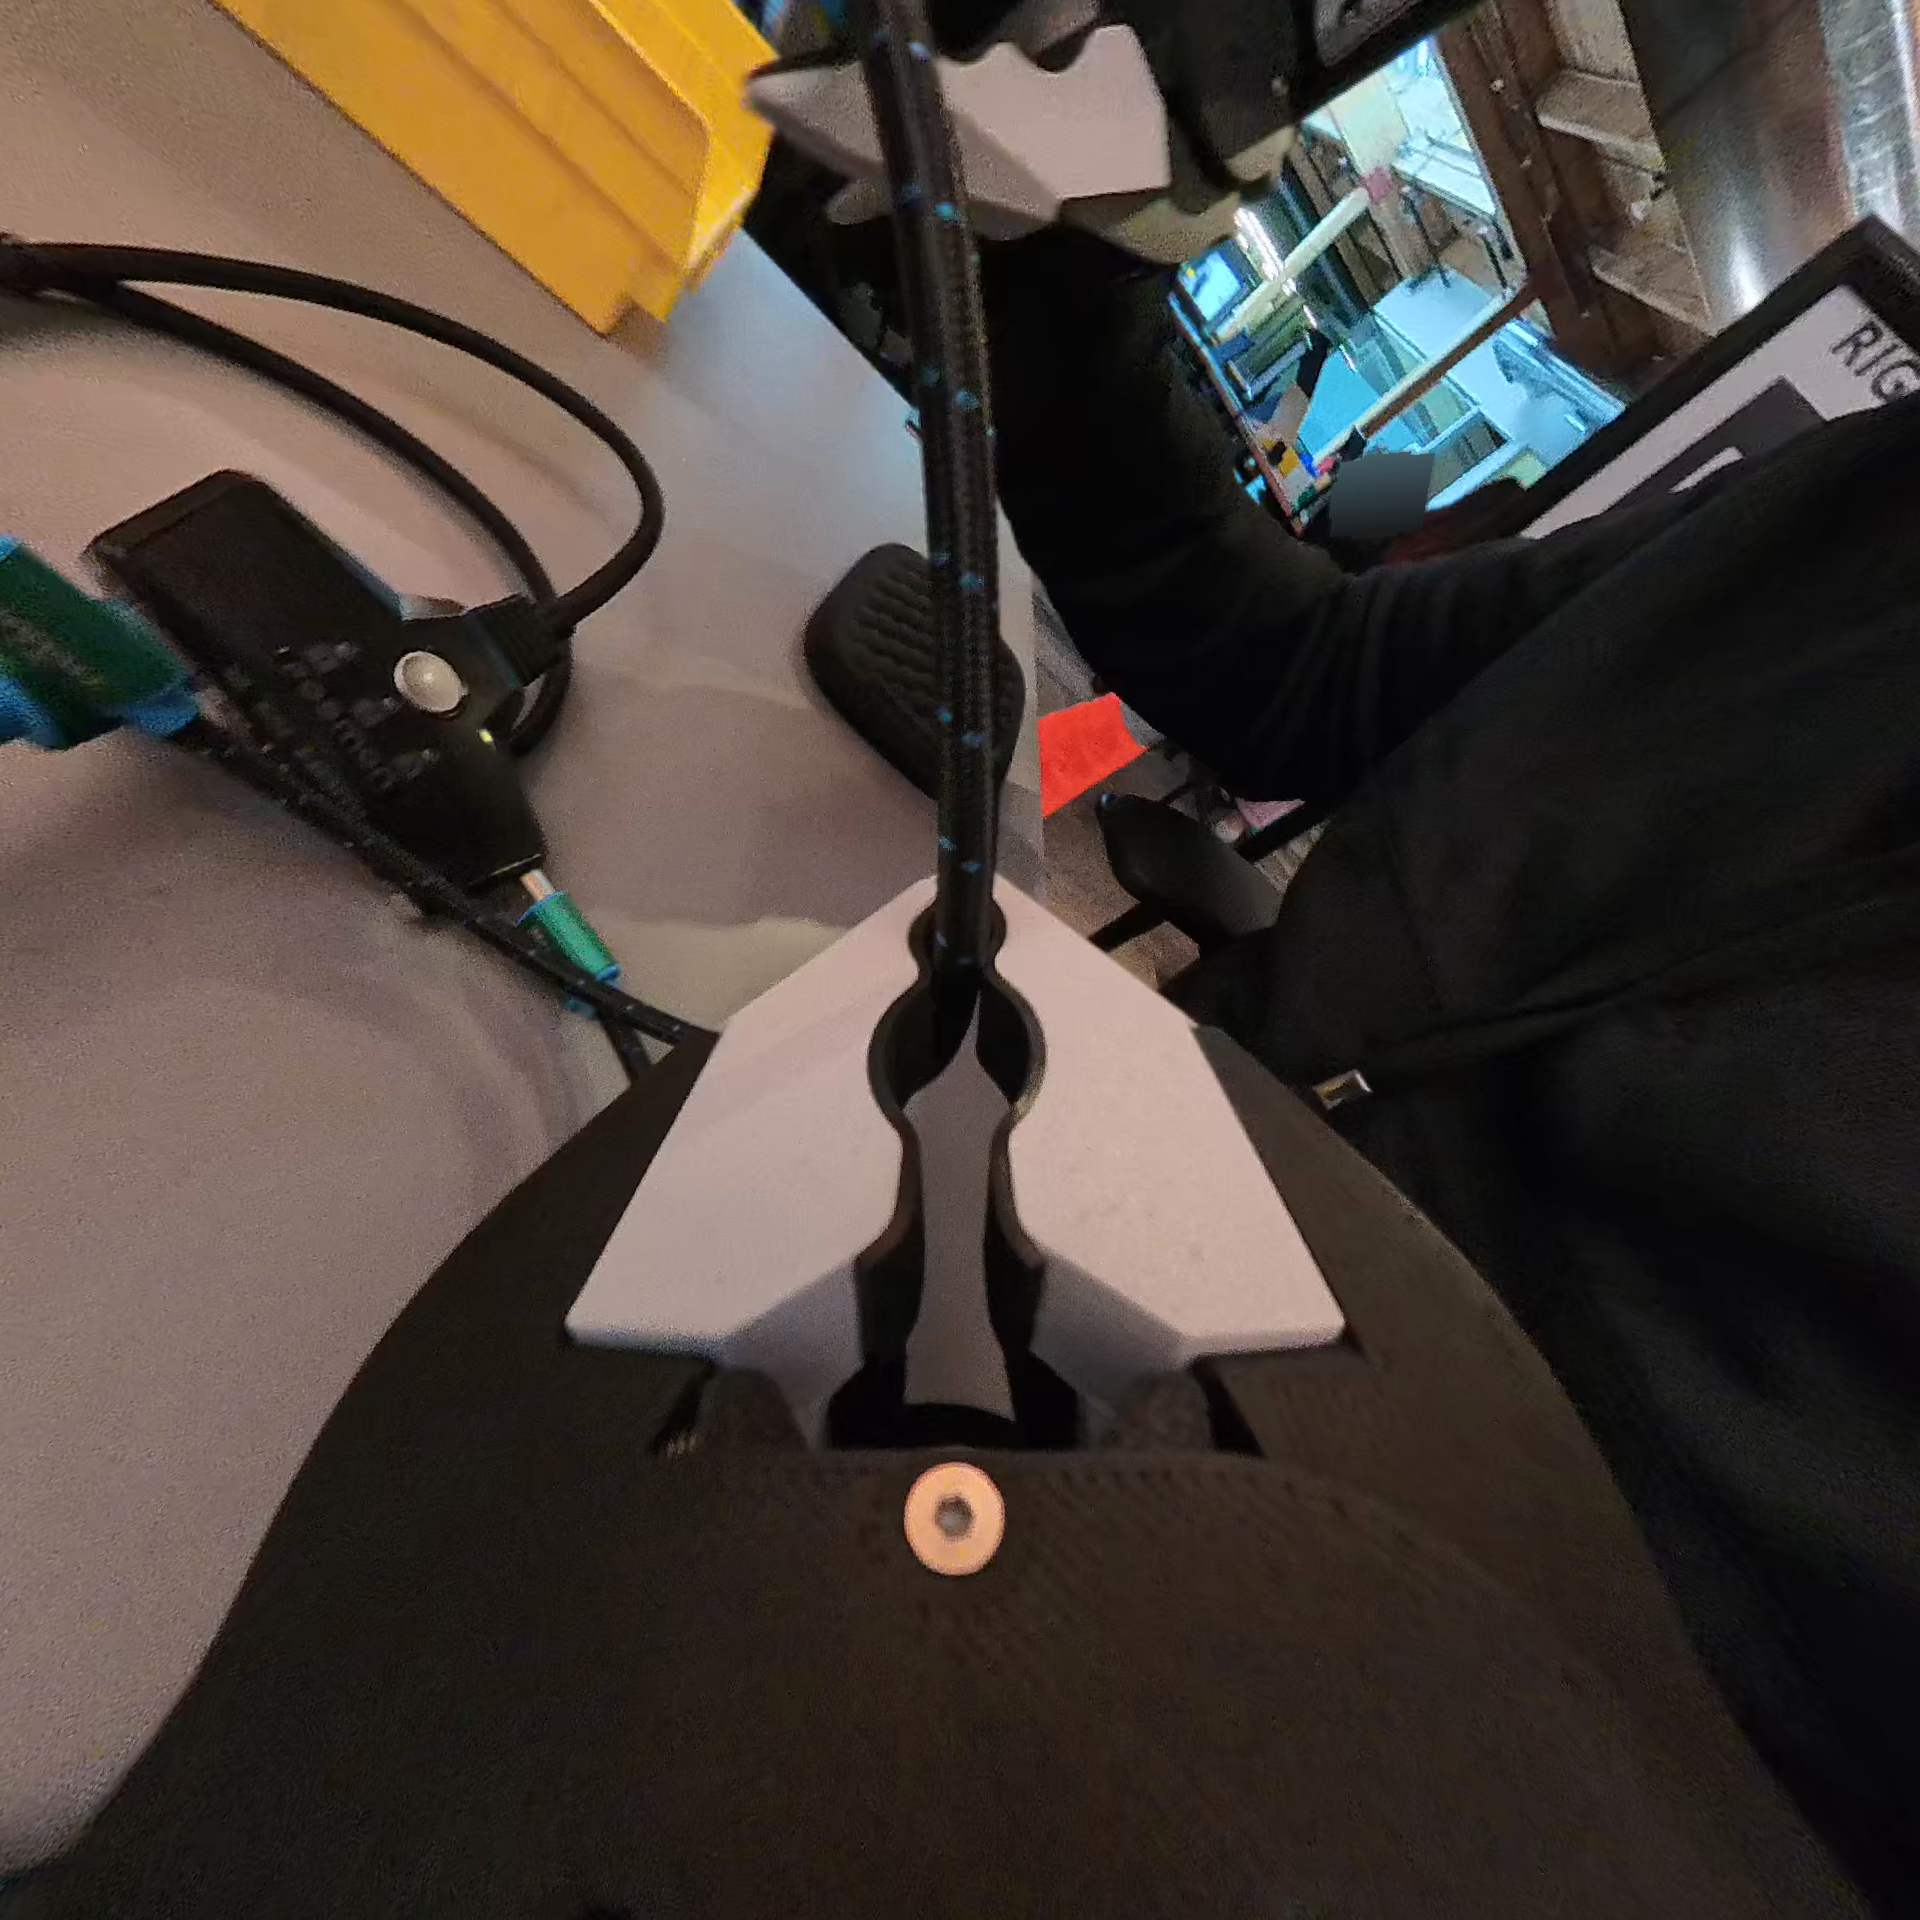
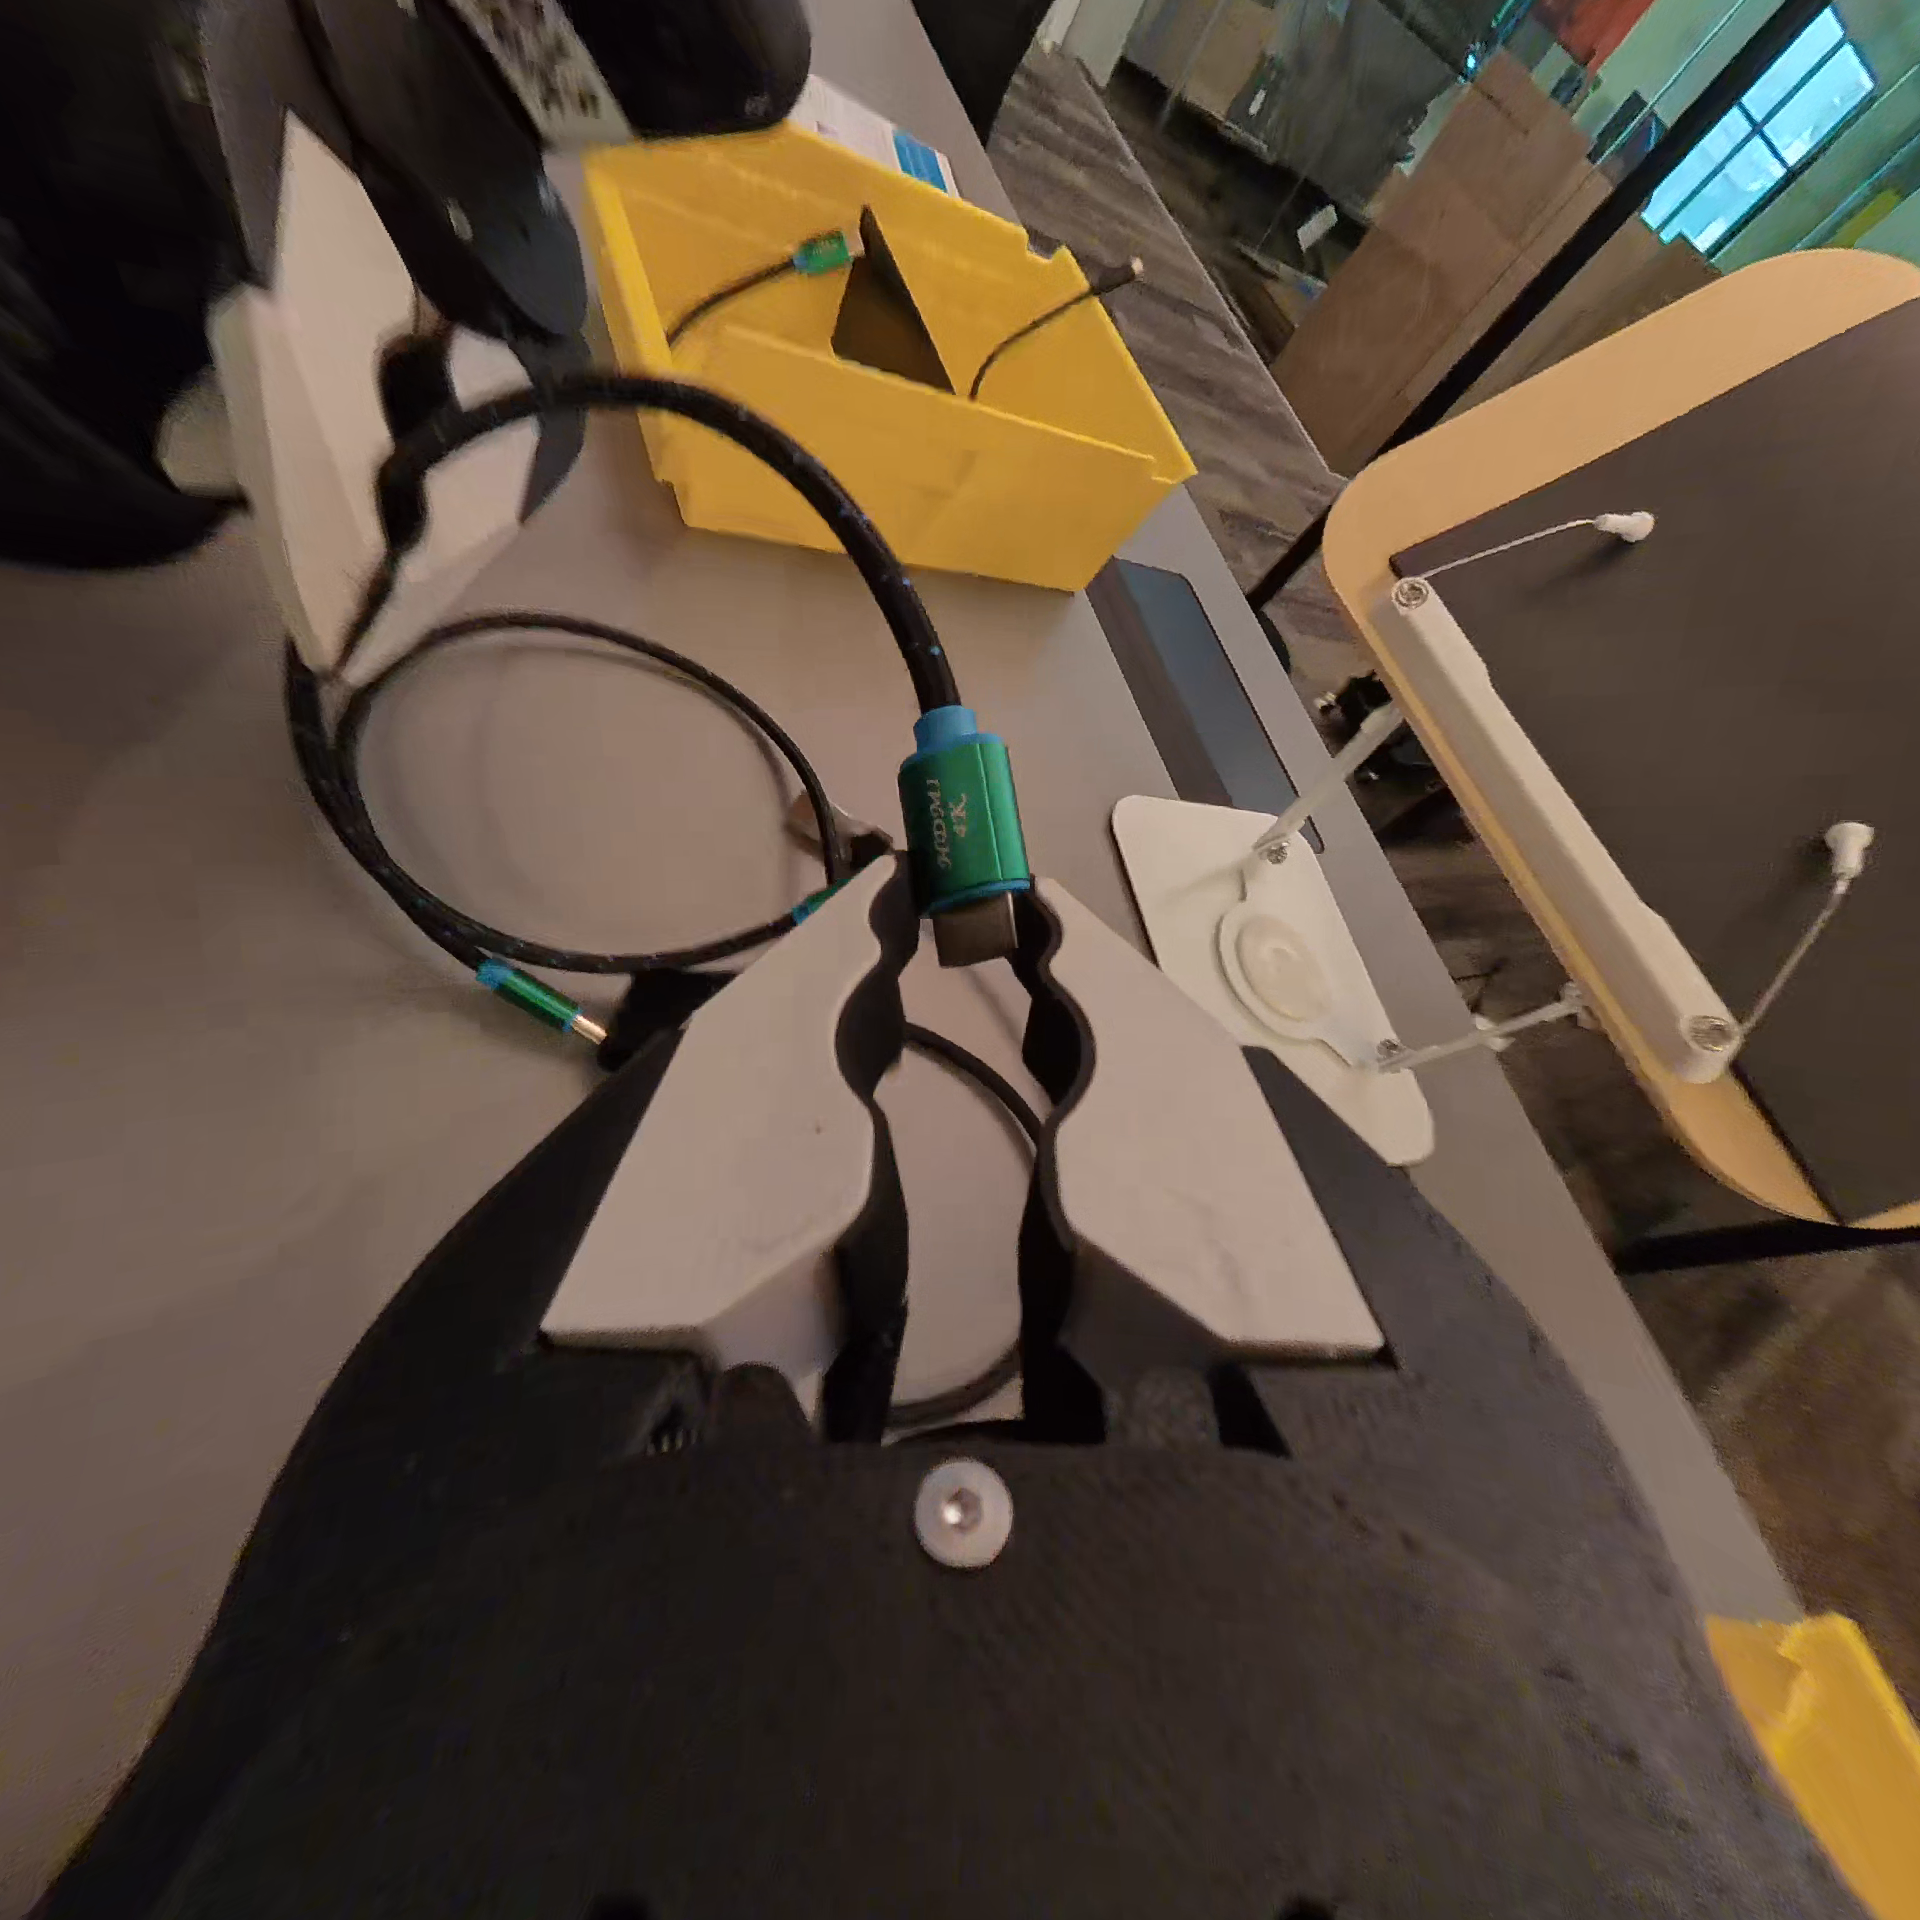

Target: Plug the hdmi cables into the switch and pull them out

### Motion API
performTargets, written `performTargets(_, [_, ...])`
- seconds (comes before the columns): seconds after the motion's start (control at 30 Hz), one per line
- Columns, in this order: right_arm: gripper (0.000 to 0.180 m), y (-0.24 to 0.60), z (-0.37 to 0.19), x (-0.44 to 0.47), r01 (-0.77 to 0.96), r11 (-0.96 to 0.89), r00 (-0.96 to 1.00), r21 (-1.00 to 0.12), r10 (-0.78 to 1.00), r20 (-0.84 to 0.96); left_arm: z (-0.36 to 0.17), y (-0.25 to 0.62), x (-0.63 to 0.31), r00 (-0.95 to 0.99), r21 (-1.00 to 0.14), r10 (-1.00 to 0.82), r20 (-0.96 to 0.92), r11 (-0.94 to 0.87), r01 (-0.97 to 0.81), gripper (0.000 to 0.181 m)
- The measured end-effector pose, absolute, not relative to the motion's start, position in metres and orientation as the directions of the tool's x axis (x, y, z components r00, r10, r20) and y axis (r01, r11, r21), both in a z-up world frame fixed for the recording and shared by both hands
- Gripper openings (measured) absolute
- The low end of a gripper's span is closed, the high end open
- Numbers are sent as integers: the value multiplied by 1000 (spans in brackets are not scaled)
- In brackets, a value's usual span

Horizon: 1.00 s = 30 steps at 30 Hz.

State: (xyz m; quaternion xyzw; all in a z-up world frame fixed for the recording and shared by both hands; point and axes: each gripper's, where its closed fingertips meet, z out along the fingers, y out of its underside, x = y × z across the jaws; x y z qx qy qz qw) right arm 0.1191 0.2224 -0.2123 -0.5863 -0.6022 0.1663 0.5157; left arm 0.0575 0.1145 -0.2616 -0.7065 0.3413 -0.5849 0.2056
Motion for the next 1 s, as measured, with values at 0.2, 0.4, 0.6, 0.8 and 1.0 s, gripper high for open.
performTargets(0.2, [17,215,-213,111,413,154,223,-898,938,264,-271,124,45,148,-694,-721,677,-693,-195,0])
performTargets(0.4, [22,201,-211,105,307,-58,133,-950,991,-17,-286,127,34,250,-741,-785,567,-619,-260,0])
performTargets(0.6, [36,184,-201,103,186,-404,-54,-896,906,-419,-291,140,22,350,-790,-841,413,-522,-321,0])
performTargets(0.8, [38,173,-191,104,183,-605,-222,-775,743,-632,-295,148,14,400,-811,-909,117,-321,-490,0])
performTargets(1.0, [36,149,-224,100,406,-560,-240,-722,697,-676,-285,160,8,435,-821,-901,-1,-247,-515,0])
